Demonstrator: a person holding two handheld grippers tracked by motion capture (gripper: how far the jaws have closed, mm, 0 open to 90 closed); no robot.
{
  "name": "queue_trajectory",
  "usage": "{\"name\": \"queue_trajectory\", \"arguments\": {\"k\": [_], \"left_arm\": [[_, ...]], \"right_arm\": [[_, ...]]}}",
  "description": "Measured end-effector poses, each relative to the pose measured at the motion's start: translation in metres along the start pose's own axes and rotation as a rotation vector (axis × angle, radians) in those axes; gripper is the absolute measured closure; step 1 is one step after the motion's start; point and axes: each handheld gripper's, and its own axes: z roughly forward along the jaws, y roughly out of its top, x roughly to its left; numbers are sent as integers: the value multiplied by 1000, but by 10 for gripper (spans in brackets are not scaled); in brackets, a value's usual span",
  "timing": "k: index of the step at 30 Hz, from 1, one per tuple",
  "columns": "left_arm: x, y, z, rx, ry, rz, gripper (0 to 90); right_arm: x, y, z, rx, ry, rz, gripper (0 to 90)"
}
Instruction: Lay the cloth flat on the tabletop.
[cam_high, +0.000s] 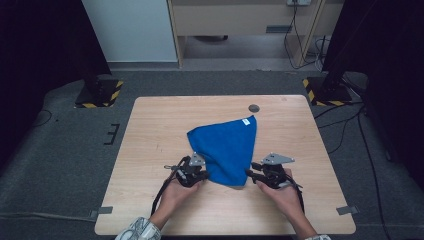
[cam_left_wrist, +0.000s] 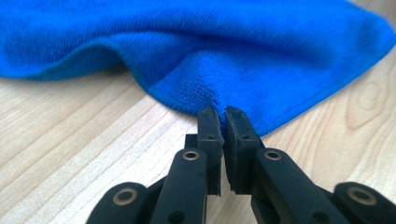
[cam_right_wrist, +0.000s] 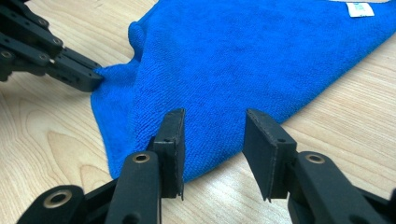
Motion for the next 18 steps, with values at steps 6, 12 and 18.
{"name": "queue_trajectory", "arguments": {"k": [6, 12, 18], "left_arm": [[5, 12, -23, -129, 11, -52, 857], [9, 25, -33, -177, 2, -81, 857], [15, 36, -33, -192, 3, -110, 858]], "right_arm": [[4, 0, -1, -6, -1, -2, 562], [12, -1, 2, 7, 4, -6, 457], [28, -2, 13, 27, 11, -44, 274]]}}
